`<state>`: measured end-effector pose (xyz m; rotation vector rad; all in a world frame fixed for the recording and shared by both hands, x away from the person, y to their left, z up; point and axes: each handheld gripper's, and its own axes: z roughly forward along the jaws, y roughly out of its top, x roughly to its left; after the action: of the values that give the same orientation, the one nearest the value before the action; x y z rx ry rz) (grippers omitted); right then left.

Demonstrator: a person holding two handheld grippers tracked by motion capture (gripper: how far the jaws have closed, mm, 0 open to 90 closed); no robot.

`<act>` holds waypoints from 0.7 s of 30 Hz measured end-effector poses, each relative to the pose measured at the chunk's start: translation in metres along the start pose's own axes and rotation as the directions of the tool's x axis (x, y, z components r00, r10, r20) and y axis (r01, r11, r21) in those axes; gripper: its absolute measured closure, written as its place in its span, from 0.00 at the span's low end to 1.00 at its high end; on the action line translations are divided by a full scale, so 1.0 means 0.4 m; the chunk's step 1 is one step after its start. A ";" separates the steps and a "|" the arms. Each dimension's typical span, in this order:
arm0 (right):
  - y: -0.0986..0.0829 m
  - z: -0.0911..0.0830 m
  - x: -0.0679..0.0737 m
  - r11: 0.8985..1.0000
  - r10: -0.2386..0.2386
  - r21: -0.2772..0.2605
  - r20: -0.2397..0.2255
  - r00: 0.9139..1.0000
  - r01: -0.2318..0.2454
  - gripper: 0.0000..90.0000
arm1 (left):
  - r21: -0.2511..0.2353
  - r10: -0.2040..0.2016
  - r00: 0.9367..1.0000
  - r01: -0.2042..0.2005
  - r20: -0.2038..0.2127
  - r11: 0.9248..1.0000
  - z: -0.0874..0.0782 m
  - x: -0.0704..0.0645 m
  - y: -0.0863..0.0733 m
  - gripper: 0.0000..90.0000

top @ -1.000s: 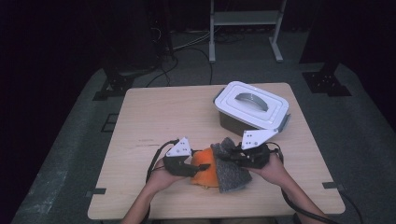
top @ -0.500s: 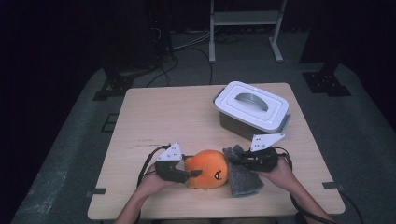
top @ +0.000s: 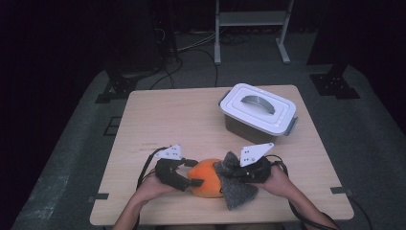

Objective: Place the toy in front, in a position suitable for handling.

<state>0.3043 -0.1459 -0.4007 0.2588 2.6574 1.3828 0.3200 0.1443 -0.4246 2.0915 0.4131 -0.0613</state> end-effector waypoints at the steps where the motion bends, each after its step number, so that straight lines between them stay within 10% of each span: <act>1: 0.004 -0.002 0.000 1.000 0.003 -0.004 0.004 1.000 -0.003 0.88 | 0.012 0.013 1.000 -0.013 -0.009 1.000 0.006 -0.004 0.001 0.24; 6: -0.025 -0.019 -0.027 0.996 0.078 -0.051 -0.027 0.997 -0.079 0.88 | 0.002 0.074 0.995 -0.074 -0.059 0.997 0.001 -0.015 -0.006 0.50; 14: -0.080 -0.054 -0.055 0.988 0.152 -0.024 0.006 0.988 -0.152 0.88 | -0.036 0.074 0.993 -0.078 -0.097 0.996 0.002 -0.023 -0.002 0.57; 21: 0.022 -0.071 -0.076 0.986 0.107 -0.129 0.040 0.993 -0.101 0.88 | -0.061 0.121 0.976 -0.134 -0.180 0.989 0.051 -0.032 0.053 0.59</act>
<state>0.3290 -0.1701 -0.3760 0.4163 2.5389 1.5488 0.3170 0.1135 -0.4154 2.0534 0.3800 0.2123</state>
